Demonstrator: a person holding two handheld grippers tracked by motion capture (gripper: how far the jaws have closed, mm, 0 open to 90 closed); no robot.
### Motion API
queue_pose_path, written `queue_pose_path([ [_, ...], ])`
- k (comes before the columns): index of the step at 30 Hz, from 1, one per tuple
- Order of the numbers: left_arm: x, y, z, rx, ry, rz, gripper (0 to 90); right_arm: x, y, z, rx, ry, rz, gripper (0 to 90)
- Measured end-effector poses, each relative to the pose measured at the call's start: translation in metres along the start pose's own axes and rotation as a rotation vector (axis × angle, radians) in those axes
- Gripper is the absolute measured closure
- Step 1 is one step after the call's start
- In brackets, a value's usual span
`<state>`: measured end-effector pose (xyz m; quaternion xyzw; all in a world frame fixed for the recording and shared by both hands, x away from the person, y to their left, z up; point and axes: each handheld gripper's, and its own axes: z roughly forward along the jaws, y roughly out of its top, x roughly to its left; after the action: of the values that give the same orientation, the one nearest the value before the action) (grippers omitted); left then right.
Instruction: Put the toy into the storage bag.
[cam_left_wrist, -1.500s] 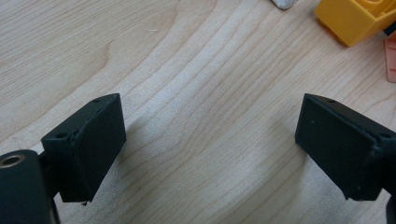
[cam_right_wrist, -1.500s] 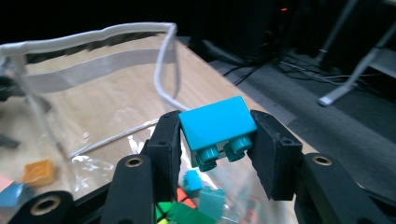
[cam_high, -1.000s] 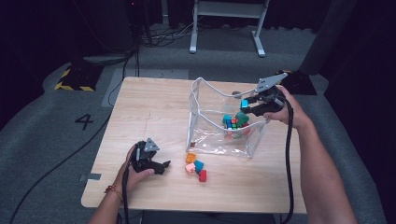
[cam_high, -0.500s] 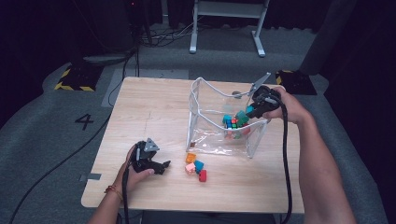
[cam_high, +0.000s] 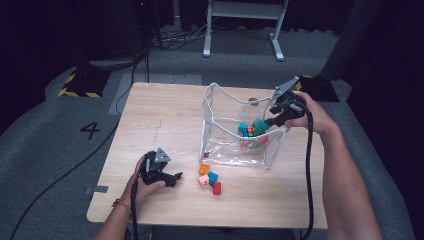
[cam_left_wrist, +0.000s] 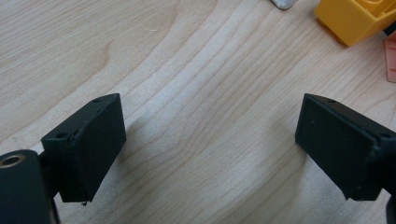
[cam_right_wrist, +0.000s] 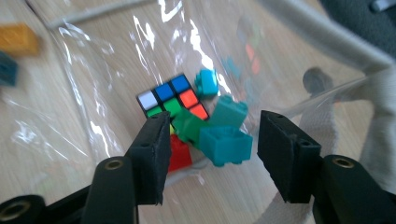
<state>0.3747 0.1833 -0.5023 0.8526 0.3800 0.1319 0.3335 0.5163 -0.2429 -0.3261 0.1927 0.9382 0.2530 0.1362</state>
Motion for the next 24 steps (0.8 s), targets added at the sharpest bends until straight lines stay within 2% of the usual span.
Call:
queue_pose_path([
  [1, 0.000, 0.000, 0.000, -0.002, 0.004, 0.001, 8.8, 0.002, -0.001, -0.006, -0.011, -0.026, 0.010, 42.8],
  [2, 0.000, 0.000, 0.000, -0.003, 0.004, 0.001, 8.8, 0.002, -0.002, -0.011, -0.061, -0.034, 0.002, 42.7],
  [4, 0.000, 0.000, 0.000, -0.002, 0.003, 0.000, 8.8, 0.007, -0.007, -0.021, -0.143, -0.028, 0.039, 40.2],
  [6, 0.000, 0.000, 0.000, -0.003, 0.004, 0.001, 8.8, 0.011, -0.013, -0.031, -0.229, -0.065, 0.067, 37.1],
  [7, 0.000, 0.000, 0.000, -0.002, 0.003, 0.001, 8.8, 0.014, -0.014, -0.034, -0.256, -0.071, 0.094, 36.6],
  [11, 0.000, 0.000, 0.000, -0.002, 0.004, 0.001, 8.8, 0.024, -0.025, -0.051, -0.371, -0.130, 0.151, 29.8],
  [14, 0.000, 0.000, 0.000, -0.002, 0.004, 0.001, 8.8, 0.032, -0.033, -0.062, -0.442, -0.167, 0.172, 27.0],
  [18, 0.000, 0.000, 0.000, -0.002, 0.004, 0.001, 8.8, 0.043, -0.047, -0.080, -0.523, -0.175, 0.216, 26.5],
  [19, 0.000, 0.000, 0.000, -0.002, 0.004, 0.001, 8.8, 0.045, -0.049, -0.082, -0.525, -0.180, 0.226, 26.6],
  [24, 0.000, 0.000, 0.000, -0.002, 0.005, 0.003, 8.8, 0.063, -0.064, -0.089, -0.550, -0.218, 0.211, 26.6],
])
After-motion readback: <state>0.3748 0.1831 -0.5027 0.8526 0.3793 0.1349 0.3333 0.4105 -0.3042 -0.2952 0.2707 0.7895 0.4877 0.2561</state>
